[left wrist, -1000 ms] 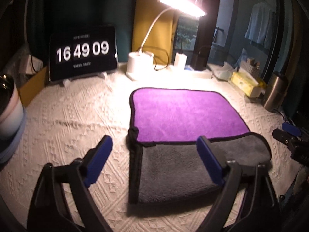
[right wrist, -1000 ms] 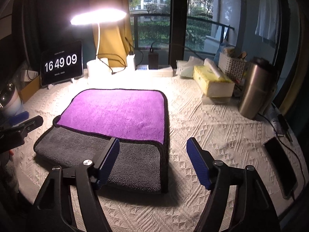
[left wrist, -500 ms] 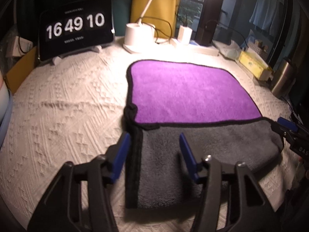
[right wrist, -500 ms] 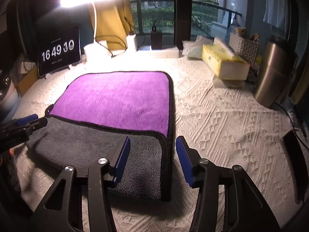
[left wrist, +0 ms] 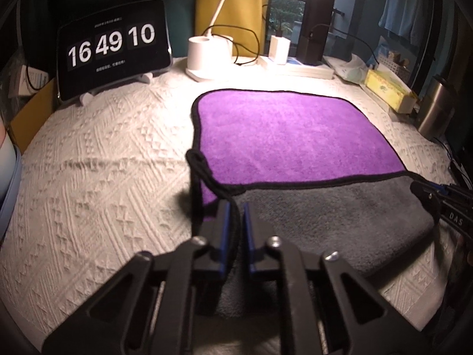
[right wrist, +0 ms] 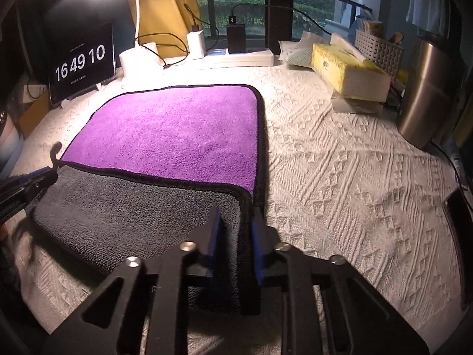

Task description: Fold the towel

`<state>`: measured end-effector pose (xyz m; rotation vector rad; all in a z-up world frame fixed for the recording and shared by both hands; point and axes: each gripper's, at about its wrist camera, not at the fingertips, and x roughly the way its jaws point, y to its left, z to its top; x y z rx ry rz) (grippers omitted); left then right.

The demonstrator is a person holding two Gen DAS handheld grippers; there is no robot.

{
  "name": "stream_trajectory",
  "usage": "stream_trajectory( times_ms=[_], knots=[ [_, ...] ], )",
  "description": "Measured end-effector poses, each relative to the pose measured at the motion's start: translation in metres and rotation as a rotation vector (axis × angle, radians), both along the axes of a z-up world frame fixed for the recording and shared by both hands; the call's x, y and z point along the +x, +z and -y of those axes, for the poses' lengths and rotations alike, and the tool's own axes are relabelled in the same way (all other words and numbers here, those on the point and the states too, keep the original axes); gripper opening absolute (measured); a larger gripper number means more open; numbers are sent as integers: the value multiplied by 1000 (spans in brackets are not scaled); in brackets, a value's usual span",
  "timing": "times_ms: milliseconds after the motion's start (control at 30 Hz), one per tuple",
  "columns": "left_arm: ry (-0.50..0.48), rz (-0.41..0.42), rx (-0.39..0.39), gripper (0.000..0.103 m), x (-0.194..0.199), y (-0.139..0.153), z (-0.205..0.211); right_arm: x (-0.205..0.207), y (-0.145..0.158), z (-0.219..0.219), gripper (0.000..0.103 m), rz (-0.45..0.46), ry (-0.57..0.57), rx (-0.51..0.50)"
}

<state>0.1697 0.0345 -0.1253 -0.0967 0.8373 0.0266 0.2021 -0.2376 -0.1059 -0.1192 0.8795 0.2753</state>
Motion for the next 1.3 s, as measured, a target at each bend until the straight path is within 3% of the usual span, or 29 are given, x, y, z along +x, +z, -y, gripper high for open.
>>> stream_trajectory(
  times_ms=[767, 1300],
  knots=[
    [40, 135, 31, 4, -18, 39, -8, -21, 45, -3, 5, 163, 11, -31],
    [78, 218, 72, 5, -10, 65, -15, -1, 66, -10, 5, 239, 29, -39]
  ],
)
